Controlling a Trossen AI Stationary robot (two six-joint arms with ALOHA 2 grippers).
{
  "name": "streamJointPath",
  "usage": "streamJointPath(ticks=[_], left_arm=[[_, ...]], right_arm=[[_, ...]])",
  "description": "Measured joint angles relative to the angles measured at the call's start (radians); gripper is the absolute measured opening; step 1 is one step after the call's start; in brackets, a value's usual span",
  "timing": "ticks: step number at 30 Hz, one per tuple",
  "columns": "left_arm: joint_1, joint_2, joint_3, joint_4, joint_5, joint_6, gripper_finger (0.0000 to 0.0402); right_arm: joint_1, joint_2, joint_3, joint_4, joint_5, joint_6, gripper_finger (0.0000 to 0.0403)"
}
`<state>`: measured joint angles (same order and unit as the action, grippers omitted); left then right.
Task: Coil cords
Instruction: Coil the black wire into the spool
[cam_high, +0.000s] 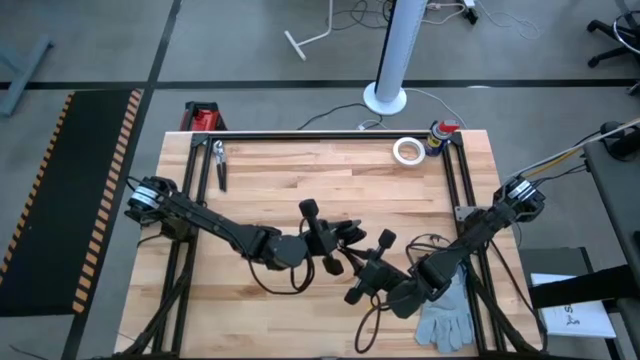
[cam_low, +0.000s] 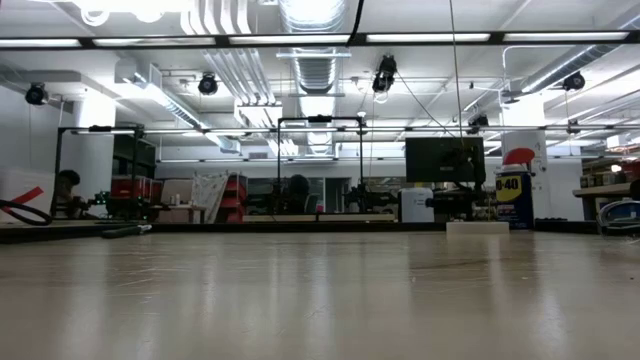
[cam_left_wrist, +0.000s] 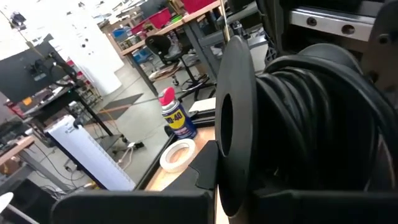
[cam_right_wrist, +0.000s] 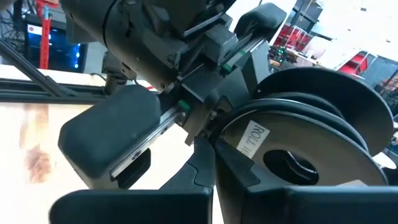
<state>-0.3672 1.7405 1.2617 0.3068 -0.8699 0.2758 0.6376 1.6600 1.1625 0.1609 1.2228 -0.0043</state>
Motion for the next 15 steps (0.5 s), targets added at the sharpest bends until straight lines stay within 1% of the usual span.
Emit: streamJointPath(ticks=[8, 11, 15], left_arm=[[-0.002, 0.000, -0.001, 0.021, 0.009, -0.029, 0.0000], [-0.002, 0.000, -0.015, 0.061, 0.033, -0.055, 0.0000], [-0.002, -0.002, -0.026, 0.086, 0.092, -0.096, 0.0000]], right_arm=[[0.001, 0.001, -0.001, 0.051, 0.000, -0.034, 0.0000], [0.006, 0.001, -0.010, 0.112, 0.000, -0.069, 0.0000], [0.017, 0.001, -0.026, 0.240, -0.002, -0.176, 0.0000]])
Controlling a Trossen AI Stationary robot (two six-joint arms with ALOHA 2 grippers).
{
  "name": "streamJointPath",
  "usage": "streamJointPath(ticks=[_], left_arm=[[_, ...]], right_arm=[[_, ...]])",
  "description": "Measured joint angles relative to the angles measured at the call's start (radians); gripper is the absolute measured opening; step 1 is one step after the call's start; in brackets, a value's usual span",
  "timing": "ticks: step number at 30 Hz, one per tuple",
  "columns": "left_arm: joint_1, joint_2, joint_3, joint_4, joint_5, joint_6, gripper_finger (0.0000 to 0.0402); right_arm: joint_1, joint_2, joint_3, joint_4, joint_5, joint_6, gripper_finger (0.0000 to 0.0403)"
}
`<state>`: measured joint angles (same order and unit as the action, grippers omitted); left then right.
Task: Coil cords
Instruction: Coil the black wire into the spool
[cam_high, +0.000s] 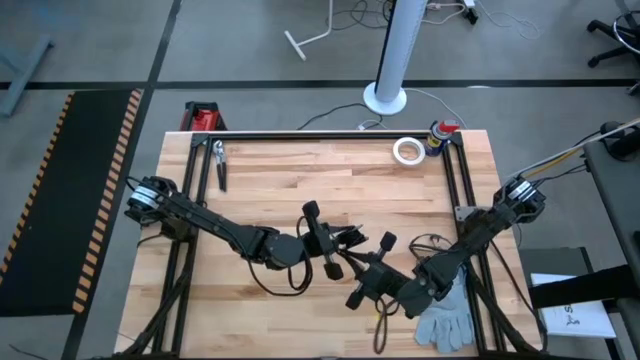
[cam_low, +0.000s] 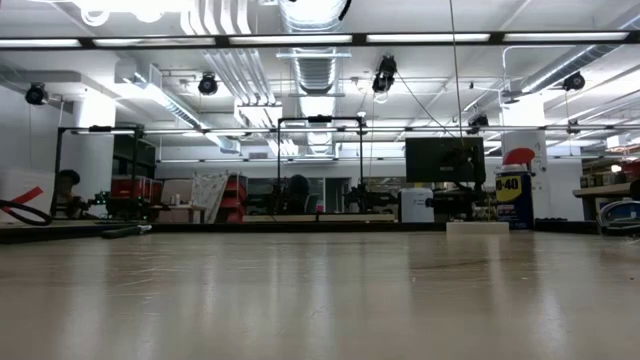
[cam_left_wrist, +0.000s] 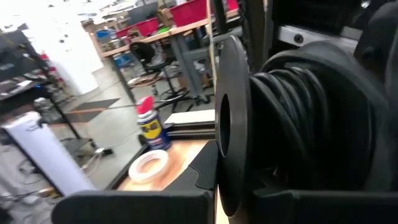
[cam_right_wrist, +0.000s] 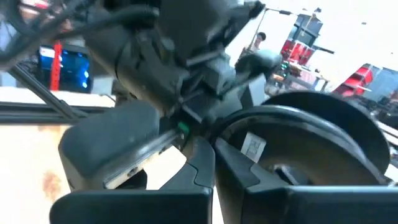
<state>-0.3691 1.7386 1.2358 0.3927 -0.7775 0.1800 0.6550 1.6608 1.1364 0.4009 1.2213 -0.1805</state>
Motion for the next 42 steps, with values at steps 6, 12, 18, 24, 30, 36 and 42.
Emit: streamJointPath(ticks=[6, 12, 18, 24, 30, 36, 42], left_arm=[[0.002, 0.000, -0.002, 0.040, 0.045, -0.018, 0.0000], [0.002, 0.000, -0.006, 0.044, 0.056, -0.060, 0.0000], [0.002, 0.000, -0.008, 0.057, 0.061, -0.067, 0.0000], [0.001, 0.000, -0.010, 0.137, 0.097, -0.071, 0.0000], [-0.003, 0.000, -0.010, 0.188, 0.135, -0.097, 0.0000], [-0.002, -0.001, -0.010, 0.202, 0.142, -0.106, 0.0000], [-0.003, -0.001, -0.009, 0.231, 0.147, -0.116, 0.0000]], right_arm=[[-0.007, 0.000, -0.017, 0.046, 0.002, -0.022, 0.0000], [-0.011, 0.000, -0.022, 0.050, 0.002, -0.041, 0.0000], [-0.011, 0.000, -0.026, 0.051, -0.005, 0.000, 0.0000], [-0.011, 0.000, -0.044, 0.047, -0.018, 0.049, 0.0000], [-0.013, 0.000, -0.064, 0.037, -0.010, 0.081, 0.0000], [0.016, 0.000, -0.079, 0.023, -0.010, 0.120, 0.0000], [0.033, 0.000, -0.157, 0.023, -0.014, 0.262, 0.0000]])
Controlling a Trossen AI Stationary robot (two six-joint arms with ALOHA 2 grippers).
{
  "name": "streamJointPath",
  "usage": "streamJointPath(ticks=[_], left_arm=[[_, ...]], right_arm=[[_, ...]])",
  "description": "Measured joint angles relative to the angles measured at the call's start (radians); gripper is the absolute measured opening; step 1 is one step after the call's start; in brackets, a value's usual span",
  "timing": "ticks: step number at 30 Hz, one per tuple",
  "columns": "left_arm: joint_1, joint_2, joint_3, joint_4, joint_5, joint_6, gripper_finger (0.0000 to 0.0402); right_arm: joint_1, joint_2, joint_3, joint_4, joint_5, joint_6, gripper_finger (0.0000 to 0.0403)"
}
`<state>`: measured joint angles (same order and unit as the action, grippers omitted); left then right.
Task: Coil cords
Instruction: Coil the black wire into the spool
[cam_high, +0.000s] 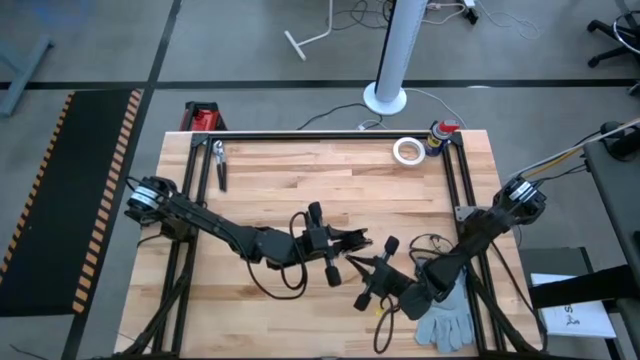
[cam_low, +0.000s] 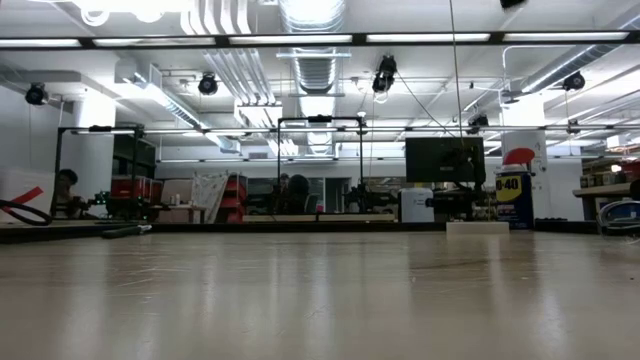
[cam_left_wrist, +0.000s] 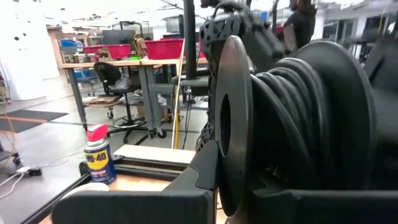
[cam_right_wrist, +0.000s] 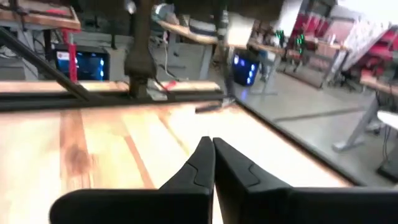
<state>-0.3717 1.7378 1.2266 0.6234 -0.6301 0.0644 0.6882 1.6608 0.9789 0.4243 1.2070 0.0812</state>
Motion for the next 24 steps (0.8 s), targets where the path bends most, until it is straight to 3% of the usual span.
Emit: streamJointPath(ticks=[5, 14, 21, 24], left_arm=[[-0.003, -0.004, 0.002, -0.002, 0.000, -0.003, 0.0000], [-0.005, -0.004, 0.002, -0.005, 0.001, -0.060, 0.0000], [-0.005, -0.004, 0.002, -0.004, -0.005, -0.114, 0.0000], [-0.004, -0.004, 0.002, -0.004, -0.007, -0.129, 0.0000]], right_arm=[[0.016, 0.000, -0.091, 0.012, -0.002, 0.168, 0.0000], [0.015, 0.000, -0.144, 0.082, -0.003, 0.277, 0.0000], [0.011, 0.000, -0.144, 0.433, -0.132, -0.073, 0.0000], [0.004, 0.000, -0.139, 0.481, -0.142, -0.177, 0.0004]])
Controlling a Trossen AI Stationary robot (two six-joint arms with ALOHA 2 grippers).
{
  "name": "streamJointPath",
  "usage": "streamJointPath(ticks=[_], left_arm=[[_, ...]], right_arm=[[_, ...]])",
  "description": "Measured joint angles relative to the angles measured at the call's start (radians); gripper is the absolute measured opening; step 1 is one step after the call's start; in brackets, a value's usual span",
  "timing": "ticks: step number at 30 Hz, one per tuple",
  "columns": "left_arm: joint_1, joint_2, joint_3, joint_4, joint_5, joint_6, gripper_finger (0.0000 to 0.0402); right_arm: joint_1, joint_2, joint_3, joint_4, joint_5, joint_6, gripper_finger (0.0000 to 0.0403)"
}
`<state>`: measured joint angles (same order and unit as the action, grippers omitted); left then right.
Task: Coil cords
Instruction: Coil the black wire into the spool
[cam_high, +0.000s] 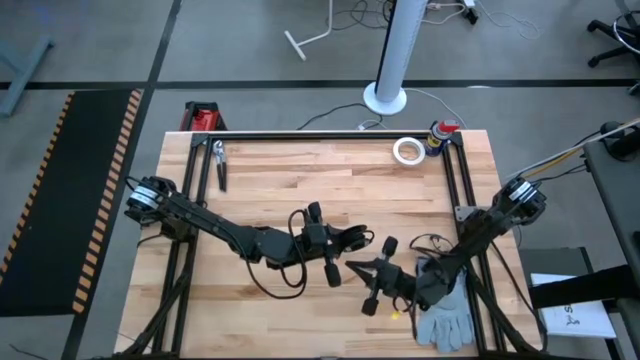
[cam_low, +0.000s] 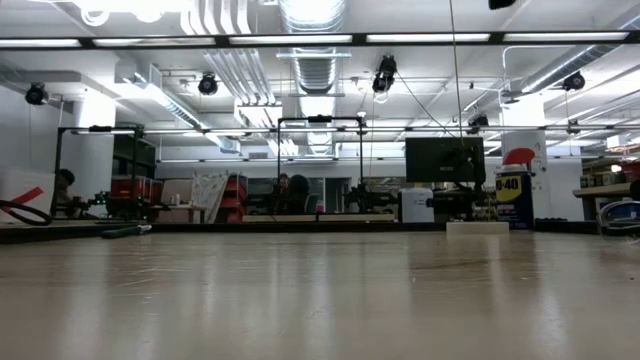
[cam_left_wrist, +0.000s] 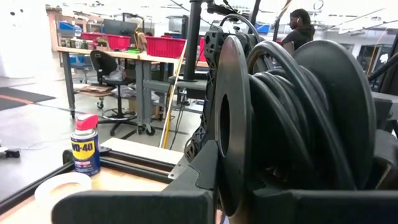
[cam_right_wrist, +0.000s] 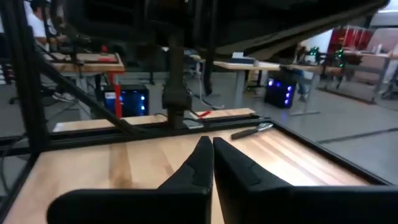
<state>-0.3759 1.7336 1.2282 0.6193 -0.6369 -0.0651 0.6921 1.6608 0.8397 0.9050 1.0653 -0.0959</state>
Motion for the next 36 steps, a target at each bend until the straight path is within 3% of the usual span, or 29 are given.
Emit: streamJointPath(ticks=[5, 12, 19, 26, 36], left_arm=[[0.000, 0.000, 0.000, 0.000, -0.001, 0.007, 0.0000], [-0.006, 0.000, 0.000, 0.002, 0.000, 0.048, 0.0000], [-0.009, 0.000, 0.000, 0.006, 0.001, 0.060, 0.0000], [-0.009, 0.000, 0.000, 0.006, 0.000, 0.060, 0.0000], [-0.009, 0.000, 0.000, 0.008, 0.000, 0.079, 0.0000]], right_arm=[[-0.036, 0.000, 0.025, -0.009, -0.103, 0.007, 0.0041], [-0.069, 0.004, 0.026, -0.010, -0.104, 0.015, 0.0105], [-0.086, 0.004, 0.045, -0.010, -0.105, -0.009, 0.0125], [-0.091, 0.004, 0.080, -0.010, -0.131, -0.073, 0.0107], [-0.091, 0.004, 0.084, -0.011, -0.160, -0.081, 0.0020]])
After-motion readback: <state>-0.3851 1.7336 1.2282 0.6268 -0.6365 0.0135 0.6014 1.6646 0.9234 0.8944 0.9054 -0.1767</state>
